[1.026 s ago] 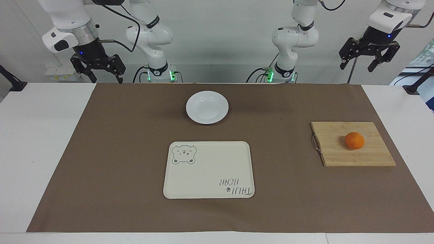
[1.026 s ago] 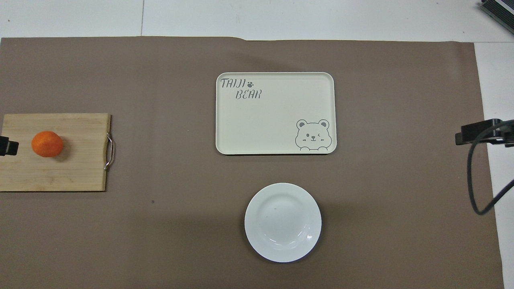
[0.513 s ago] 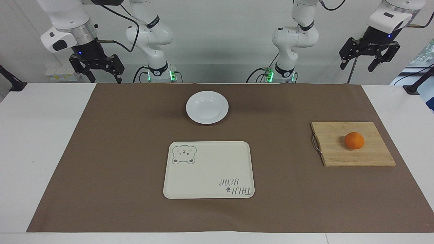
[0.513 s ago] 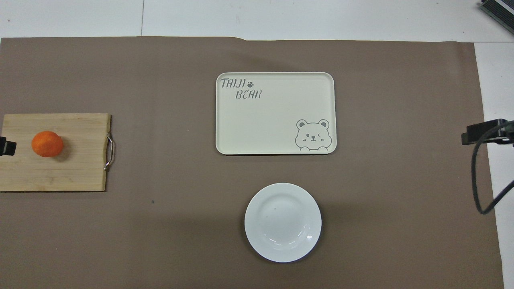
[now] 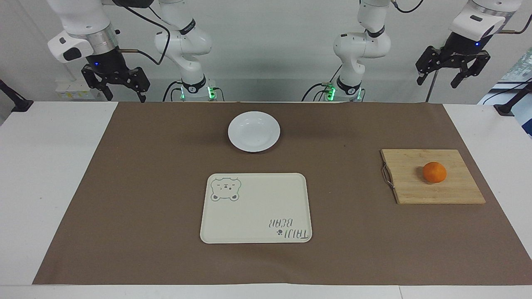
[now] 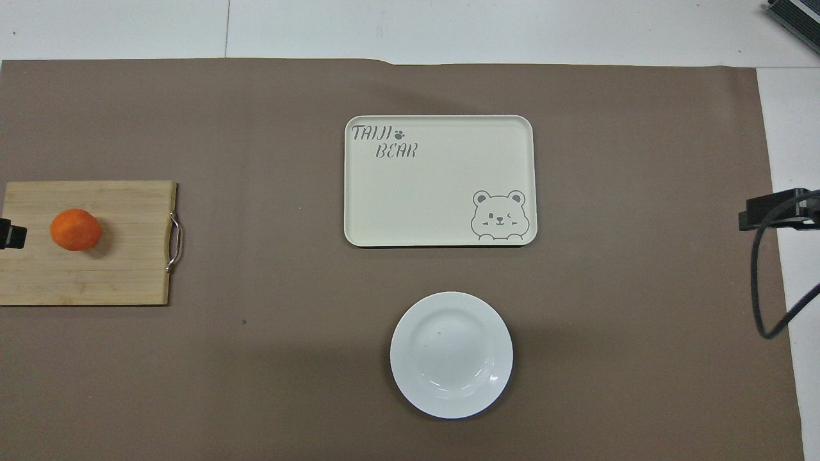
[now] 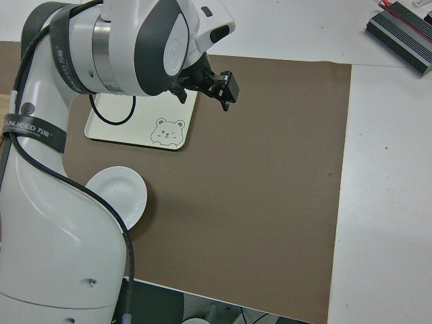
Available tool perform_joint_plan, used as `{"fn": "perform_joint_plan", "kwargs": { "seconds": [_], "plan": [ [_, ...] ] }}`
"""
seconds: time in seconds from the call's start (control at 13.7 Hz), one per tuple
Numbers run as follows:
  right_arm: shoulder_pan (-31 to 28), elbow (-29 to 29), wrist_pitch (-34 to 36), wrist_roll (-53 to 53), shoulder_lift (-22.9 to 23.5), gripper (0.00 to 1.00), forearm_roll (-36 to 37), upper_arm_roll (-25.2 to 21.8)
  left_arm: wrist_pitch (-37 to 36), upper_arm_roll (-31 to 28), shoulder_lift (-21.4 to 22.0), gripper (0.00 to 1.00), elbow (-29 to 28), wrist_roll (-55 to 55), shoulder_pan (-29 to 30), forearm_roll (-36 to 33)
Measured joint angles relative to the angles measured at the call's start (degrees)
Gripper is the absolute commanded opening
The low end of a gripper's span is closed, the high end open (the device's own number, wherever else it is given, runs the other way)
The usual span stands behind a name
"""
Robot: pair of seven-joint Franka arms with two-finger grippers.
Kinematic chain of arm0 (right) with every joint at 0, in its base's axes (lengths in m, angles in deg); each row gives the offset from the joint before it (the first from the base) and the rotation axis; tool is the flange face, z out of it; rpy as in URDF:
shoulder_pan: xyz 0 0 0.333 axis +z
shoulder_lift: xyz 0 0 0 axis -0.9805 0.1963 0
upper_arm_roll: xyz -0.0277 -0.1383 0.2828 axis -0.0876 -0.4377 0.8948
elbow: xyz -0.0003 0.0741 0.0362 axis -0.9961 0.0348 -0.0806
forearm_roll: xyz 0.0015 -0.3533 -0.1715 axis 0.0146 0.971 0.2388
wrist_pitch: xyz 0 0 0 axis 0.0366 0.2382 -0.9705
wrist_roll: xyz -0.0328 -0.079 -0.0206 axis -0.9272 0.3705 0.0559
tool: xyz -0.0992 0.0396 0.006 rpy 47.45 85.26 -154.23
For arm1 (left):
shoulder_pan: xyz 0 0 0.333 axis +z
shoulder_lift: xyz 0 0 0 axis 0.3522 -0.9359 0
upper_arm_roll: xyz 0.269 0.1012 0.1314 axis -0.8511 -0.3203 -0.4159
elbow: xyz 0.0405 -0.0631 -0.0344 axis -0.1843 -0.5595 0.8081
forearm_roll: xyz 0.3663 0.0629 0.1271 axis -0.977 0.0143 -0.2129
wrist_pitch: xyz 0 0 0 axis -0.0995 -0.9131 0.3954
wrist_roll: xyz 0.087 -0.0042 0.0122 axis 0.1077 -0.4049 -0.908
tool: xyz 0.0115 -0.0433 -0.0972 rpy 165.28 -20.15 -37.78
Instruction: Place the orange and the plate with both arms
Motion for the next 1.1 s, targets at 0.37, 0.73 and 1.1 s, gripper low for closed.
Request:
{"fn": "perform_joint_plan", "kwargs": {
  "seconds": [0.37,0.73,1.1],
  "plan": [
    [0.0,0.0,0.05,0.11,-0.04,1.0,0.08,0.0,0.09,-0.18,0.02,1.0,0.0,-0.03,0.01,0.0],
    [-0.06,0.0,0.05,0.1,-0.05,1.0,0.08,-0.17,3.47,-0.61,-0.14,1.0,-0.24,-0.06,0.12,-0.01],
    [-0.06,0.0,0.05,0.1,-0.05,1.0,0.08,-0.24,13.07,-0.94,-1.89,1.0,-6.43,4.3,5.79,-0.02]
  ]
}}
